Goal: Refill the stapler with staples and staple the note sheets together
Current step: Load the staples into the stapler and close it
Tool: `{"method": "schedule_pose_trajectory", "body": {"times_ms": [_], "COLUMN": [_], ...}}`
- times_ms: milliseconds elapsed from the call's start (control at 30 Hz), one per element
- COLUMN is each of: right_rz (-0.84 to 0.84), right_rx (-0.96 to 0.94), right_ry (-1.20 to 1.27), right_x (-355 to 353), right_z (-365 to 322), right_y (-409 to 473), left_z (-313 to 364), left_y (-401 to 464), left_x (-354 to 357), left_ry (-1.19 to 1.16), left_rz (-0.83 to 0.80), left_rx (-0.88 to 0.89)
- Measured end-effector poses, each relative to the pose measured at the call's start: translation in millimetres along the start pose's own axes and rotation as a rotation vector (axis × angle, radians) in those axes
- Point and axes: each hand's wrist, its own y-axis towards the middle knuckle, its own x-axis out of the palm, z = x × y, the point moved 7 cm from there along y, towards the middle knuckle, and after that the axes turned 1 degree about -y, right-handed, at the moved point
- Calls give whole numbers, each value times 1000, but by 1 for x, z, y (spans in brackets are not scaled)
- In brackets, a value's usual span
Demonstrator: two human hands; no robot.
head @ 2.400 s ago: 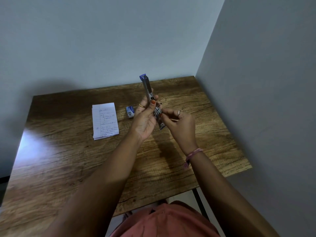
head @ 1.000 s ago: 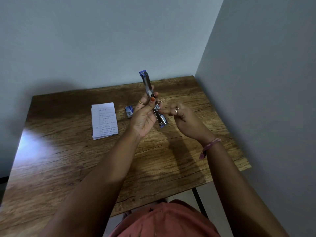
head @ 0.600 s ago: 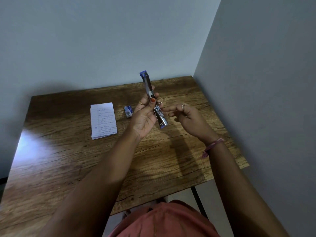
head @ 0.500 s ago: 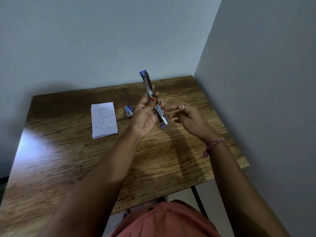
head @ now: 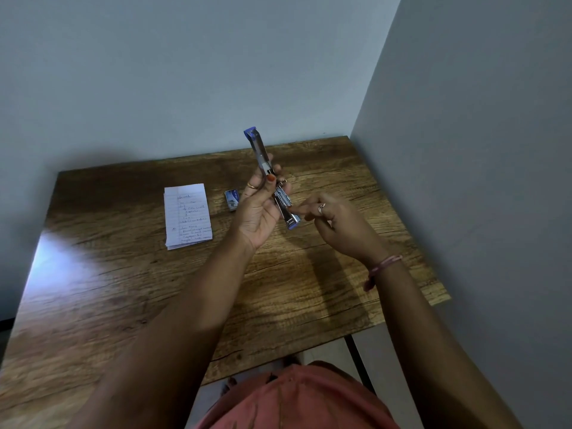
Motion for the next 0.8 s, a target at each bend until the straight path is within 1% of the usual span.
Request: {"method": "schedule_pose_trajectory", "body": {"times_ms": [167,300,333,367,467,533,567,633,733,800], "right_rz": [-21,-37,-30,-12,91,71,41,18,46,38], "right_rx": [82,102,133,207,547,711,764,836,881,898], "right_ry": [107,148,231,384,947,1153,1200,1163,987,1012], "right_x": [6,7,7,9,23,36,41,46,44,46], "right_z": [8,9,11,15,36,44,45,47,53,54], "right_y": [-2,-1,-1,-2,-8,-12,-13,-12,-10,-9], "left_z": [0,-2,-2,-3,-3,-3,-3,-4,-6,-7], "left_y": [0,-1,-2,-1,1,2,2,2,3,5], "left_x": [-2,-2,-2,-1,-3,-4,-4,-5,-8,-11], "left_ry": [-5,-25,-33,-41,-31,-4,10,17,-7,-16], "left_rz": [10,22,26,30,43,45,45,50,93,128], "left_rx": [7,9,12,13,11,3,-4,-17,-30,-38]}}
